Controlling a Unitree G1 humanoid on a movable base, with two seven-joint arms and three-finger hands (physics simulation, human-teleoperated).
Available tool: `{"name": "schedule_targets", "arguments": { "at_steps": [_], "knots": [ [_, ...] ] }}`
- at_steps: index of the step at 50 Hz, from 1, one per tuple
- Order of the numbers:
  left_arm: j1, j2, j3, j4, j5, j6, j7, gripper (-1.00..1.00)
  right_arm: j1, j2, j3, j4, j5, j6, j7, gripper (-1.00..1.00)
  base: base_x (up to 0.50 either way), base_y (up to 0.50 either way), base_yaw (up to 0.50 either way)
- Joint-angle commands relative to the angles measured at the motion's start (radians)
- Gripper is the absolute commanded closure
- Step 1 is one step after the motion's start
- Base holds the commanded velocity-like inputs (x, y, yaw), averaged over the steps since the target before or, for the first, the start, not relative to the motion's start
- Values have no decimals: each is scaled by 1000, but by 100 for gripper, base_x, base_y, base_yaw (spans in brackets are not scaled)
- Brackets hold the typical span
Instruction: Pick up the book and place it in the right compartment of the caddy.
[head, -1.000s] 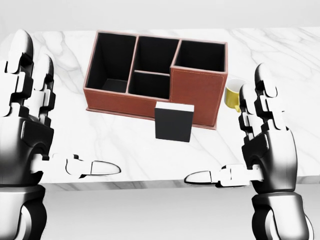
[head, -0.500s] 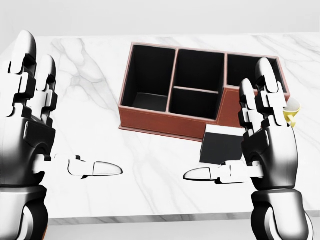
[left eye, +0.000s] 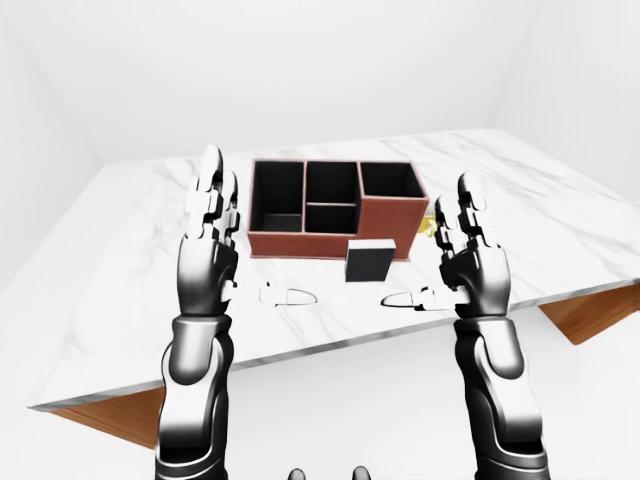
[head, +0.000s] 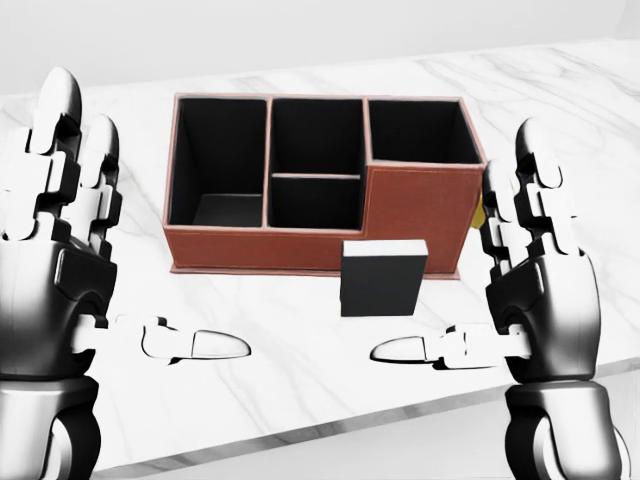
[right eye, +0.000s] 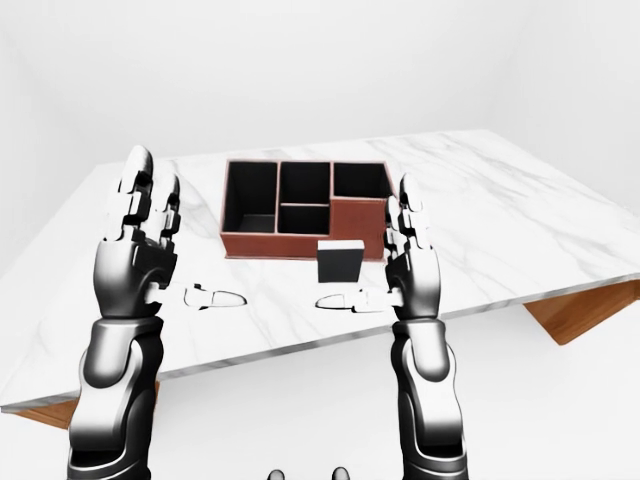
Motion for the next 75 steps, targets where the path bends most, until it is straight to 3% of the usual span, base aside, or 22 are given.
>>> {"name": "schedule_targets", "arguments": {
  "at_steps": [1, 29, 58, 75],
  "knots": [
    [5, -2, -3, 0, 2, 0, -1, -100, -7, 0, 5, 12, -4, 0, -4, -100, 0, 0, -50],
    [10, -2, 0, 7, 2, 0, 2, -100, 0, -2, 4, 12, -51, 0, 2, -100, 0, -1, -11],
    [18, -2, 0, 0, 2, 0, 2, -100, 36, 0, -4, -15, -42, 0, 17, -100, 34, 22, 0],
    [23, -3, -2, 0, 4, 0, 2, -100, 15, 0, -1, 2, -44, 0, 3, -100, 2, 0, 0]
  ]
}}
